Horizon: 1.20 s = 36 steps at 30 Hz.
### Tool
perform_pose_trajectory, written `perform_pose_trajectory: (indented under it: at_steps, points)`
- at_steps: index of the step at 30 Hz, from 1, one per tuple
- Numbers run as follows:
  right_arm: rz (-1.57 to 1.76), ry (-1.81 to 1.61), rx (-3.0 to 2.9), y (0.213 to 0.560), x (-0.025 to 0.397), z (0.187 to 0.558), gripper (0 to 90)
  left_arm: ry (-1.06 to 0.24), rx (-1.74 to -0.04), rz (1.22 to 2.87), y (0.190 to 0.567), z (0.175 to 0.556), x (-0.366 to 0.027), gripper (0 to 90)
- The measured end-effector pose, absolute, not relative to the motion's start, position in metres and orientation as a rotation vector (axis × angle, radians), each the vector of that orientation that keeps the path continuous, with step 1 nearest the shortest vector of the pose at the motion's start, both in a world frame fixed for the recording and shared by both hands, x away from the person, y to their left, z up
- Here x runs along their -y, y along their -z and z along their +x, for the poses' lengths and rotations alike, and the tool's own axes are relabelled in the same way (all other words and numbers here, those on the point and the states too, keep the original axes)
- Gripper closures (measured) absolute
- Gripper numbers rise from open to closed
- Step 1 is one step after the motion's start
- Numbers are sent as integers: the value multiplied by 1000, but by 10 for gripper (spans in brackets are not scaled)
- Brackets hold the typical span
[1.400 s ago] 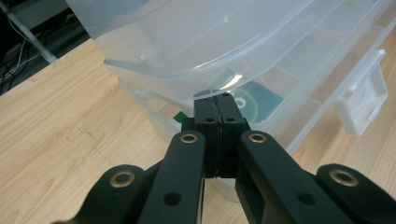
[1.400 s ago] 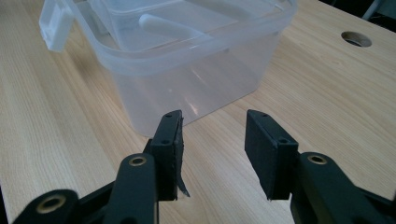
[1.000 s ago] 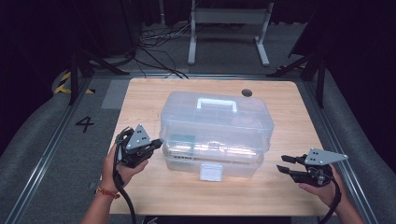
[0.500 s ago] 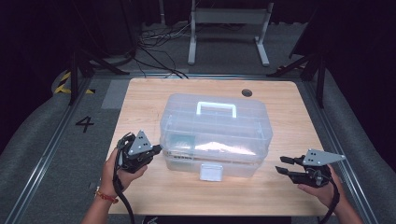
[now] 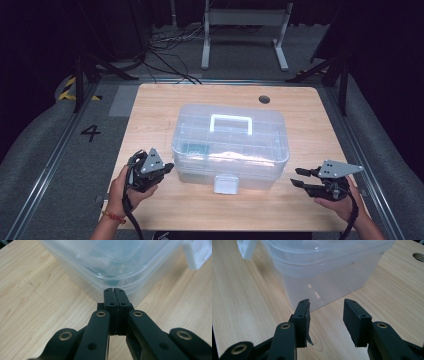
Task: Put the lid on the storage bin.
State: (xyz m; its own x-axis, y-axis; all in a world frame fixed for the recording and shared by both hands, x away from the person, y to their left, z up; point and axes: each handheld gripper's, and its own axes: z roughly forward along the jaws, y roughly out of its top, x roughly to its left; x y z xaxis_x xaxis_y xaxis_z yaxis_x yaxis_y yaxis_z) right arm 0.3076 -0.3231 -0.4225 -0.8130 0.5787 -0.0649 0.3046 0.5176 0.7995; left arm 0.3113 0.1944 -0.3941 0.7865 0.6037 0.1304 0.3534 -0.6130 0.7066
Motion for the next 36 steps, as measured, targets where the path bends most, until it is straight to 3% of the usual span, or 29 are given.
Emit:
perform_pose_trajectory:
  at_steps: [2, 3, 15, 21, 36]
  points:
    - [725, -1173, -2435, 423, 321, 307, 570, -465, -703, 2278, 395, 309, -197, 870]
    - [717, -1152, -2439, 424, 320, 307, 561, -472, -709, 2260, 397, 307, -200, 811]
    - [722, -1083, -2416, 435, 324, 312, 530, -449, -748, 2317, 430, 308, -212, 657]
    - [768, -1054, -2403, 449, 339, 319, 480, -408, -782, 2392, 456, 316, -211, 469]
    - [944, -1093, -2393, 471, 374, 326, 408, -319, -862, 2327, 477, 324, -215, 183]
